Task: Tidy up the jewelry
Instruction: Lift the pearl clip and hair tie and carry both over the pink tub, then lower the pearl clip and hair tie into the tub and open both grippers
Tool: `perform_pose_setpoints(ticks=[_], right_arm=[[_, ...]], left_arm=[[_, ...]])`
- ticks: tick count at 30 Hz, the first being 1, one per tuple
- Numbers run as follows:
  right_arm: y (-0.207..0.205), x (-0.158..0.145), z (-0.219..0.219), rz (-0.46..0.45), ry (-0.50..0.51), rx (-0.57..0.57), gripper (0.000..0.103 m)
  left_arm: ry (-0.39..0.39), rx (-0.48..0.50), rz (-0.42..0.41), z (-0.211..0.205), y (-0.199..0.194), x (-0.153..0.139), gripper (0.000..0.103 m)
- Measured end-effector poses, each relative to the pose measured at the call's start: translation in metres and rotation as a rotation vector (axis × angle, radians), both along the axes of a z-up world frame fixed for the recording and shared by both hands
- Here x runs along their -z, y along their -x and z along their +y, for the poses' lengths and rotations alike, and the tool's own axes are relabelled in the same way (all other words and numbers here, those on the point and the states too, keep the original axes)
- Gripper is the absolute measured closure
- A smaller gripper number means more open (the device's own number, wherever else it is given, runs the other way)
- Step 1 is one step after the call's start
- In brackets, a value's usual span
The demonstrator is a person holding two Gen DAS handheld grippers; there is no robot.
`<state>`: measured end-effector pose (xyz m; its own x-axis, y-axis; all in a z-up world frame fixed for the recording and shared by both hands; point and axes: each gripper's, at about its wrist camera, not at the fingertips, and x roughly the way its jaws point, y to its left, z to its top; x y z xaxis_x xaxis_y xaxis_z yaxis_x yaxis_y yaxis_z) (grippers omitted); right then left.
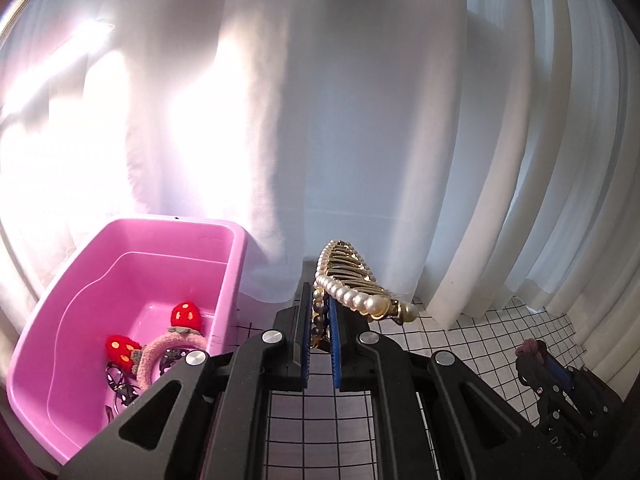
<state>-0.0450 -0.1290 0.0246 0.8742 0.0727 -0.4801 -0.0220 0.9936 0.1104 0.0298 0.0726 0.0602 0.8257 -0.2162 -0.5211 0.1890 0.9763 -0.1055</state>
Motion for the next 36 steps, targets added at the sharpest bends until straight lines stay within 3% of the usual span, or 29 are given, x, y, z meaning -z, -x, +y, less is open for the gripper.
perform_pose_setpoints(ticks=[10,18,28,36], right_arm=[[-0.052,-0.029,0.088,0.004,-0.007,-0.249,0.084],[-0.100,-0.047,0.165,0.021,-0.040,-0.419,0.084],[-0.149,-0.037,0.231,0.119,0.007,-0.611,0.084],[-0.182,-0.024,0.260,0.266,0.055,-0.754,0.084]], left_arm=[[-0.045,-0.189,0.011,0.106,0.005,-0.008,0.095],[-0.024,-0.288,0.109,0.169,-0.006,0.012,0.095],[0.006,-0.372,0.229,0.183,-0.017,0.036,0.095],[0.037,-0.492,0.332,0.188,-0.023,0.054,0.095]])
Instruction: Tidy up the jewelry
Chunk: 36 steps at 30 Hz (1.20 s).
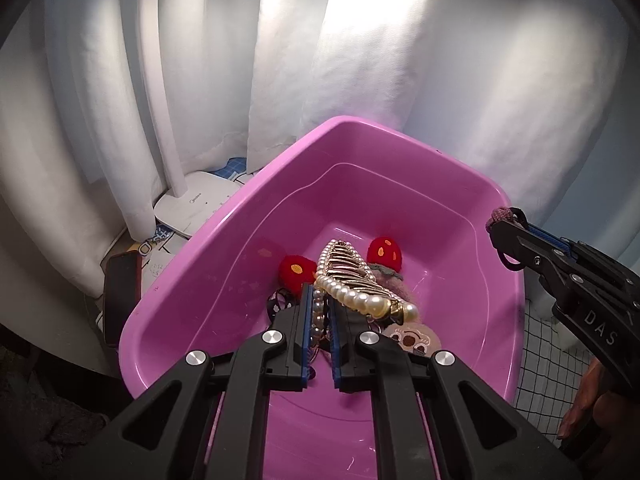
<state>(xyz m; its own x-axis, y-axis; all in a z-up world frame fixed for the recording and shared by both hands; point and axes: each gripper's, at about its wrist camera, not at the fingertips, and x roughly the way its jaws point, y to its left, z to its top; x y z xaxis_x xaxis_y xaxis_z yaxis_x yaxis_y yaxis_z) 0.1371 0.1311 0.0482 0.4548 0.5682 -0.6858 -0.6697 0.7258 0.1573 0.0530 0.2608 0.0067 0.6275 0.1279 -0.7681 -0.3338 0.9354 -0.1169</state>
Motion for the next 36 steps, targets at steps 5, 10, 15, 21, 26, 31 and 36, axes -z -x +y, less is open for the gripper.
perform_pose_setpoints(ticks=[5,10,15,21,26,31,36], right_arm=[[-0.019,0.020,0.005,0.098,0.057,-0.036,0.084],[-0.032,0.036,0.011,0.184,0.088,-0.074,0.084],[-0.037,0.047,0.020,0.218,0.126,-0.094,0.084],[-0.038,0.051,0.025,0.214,0.152,-0.094,0.084],[-0.036,0.050,0.025,0.200,0.170,-0.090,0.063],[-0.033,0.047,0.021,0.192,0.158,-0.080,0.045],[-0.033,0.045,0.017,0.196,0.142,-0.071,0.044]], left_arm=[[0.035,-0.043,0.077,0.002,-0.007,0.014,0.095],[0.075,-0.068,0.116,0.005,-0.013,0.023,0.095],[0.062,-0.097,0.140,0.008,-0.019,0.027,0.095],[0.065,-0.113,0.162,0.011,-0.021,0.030,0.094],[0.082,-0.117,0.174,0.012,-0.019,0.032,0.088],[0.037,-0.136,0.138,0.010,-0.012,0.022,0.018],[0.030,-0.145,0.121,0.012,-0.007,0.014,0.012]])
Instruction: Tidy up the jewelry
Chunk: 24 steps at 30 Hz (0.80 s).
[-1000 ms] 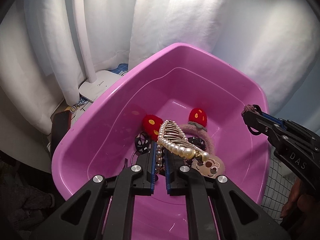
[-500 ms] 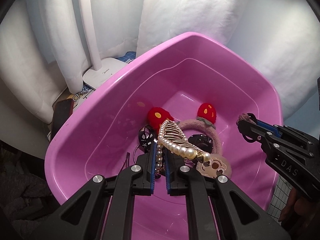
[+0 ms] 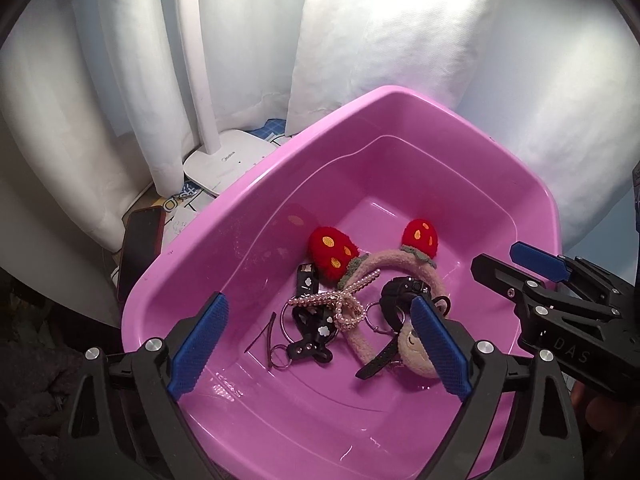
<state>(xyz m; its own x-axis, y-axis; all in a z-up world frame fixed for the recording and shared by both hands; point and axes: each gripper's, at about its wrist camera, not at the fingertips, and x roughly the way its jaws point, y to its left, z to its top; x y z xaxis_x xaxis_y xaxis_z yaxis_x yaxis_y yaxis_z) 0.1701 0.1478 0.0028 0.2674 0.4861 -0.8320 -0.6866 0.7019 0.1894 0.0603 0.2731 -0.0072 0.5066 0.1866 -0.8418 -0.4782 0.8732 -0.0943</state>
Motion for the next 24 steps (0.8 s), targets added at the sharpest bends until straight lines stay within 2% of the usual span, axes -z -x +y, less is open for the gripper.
perform_pose_setpoints(ticks=[7,10,15,24], right_arm=[[0.002,-0.004,-0.004,0.004,-0.016,0.011,0.041],[0.005,-0.005,-0.006,0.009,-0.024,0.017,0.040],[0.012,-0.004,-0.010,0.015,-0.036,0.020,0.040],[0.021,-0.005,-0.015,-0.003,-0.026,0.032,0.040]], left_arm=[[0.017,-0.012,0.022,0.002,0.002,0.005,0.012],[0.022,-0.018,0.029,0.003,0.003,0.006,0.008],[-0.032,-0.030,0.047,-0.001,0.005,0.005,0.008],[-0.047,-0.037,0.052,-0.002,0.010,0.005,0.008]])
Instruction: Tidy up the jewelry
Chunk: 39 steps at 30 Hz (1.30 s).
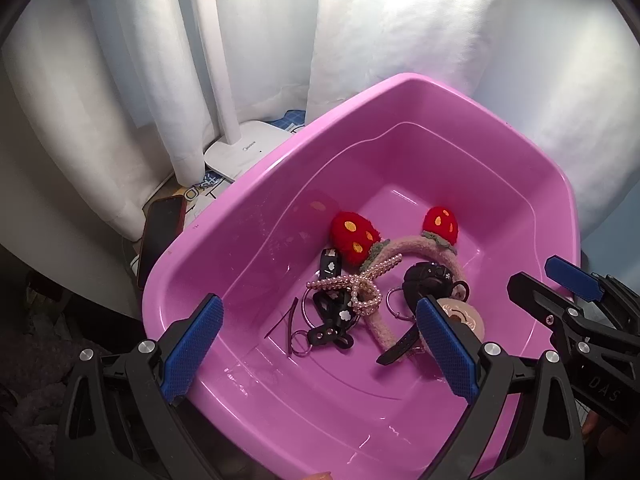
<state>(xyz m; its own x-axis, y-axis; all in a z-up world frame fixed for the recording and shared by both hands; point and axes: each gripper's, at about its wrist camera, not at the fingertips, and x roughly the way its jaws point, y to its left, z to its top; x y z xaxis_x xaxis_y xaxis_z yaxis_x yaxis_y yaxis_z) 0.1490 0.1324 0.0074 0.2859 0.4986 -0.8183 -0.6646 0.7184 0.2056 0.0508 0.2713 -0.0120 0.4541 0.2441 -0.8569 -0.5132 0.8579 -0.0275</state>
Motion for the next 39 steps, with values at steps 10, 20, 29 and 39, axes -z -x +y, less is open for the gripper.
perform_pose_setpoints(ticks=[10,20,29,39], right_arm=[[0.0057,-0.0042,-0.0033,-0.013,-0.008,0.001,0.040],[0.0072,-0.0050,-0.0039,-0.018,-0.010,0.001,0.040],[0.0071,-0.0057,-0.0034,-0.018,-0.006,0.001,0.040],[0.0077,-0.0045,-0.0034,-0.014,-0.006,0.004,0.040]], left_arm=[[-0.004,-0.007,-0.001,-0.0011,0.0019,-0.0029,0.008],[0.000,-0.016,-0.016,0.0006,0.0049,-0.0078,0.008],[-0.002,-0.023,-0.017,0.0016,0.0062,-0.0090,0.008],[-0.008,-0.021,-0.013,0.0024,0.0066,-0.0082,0.008]])
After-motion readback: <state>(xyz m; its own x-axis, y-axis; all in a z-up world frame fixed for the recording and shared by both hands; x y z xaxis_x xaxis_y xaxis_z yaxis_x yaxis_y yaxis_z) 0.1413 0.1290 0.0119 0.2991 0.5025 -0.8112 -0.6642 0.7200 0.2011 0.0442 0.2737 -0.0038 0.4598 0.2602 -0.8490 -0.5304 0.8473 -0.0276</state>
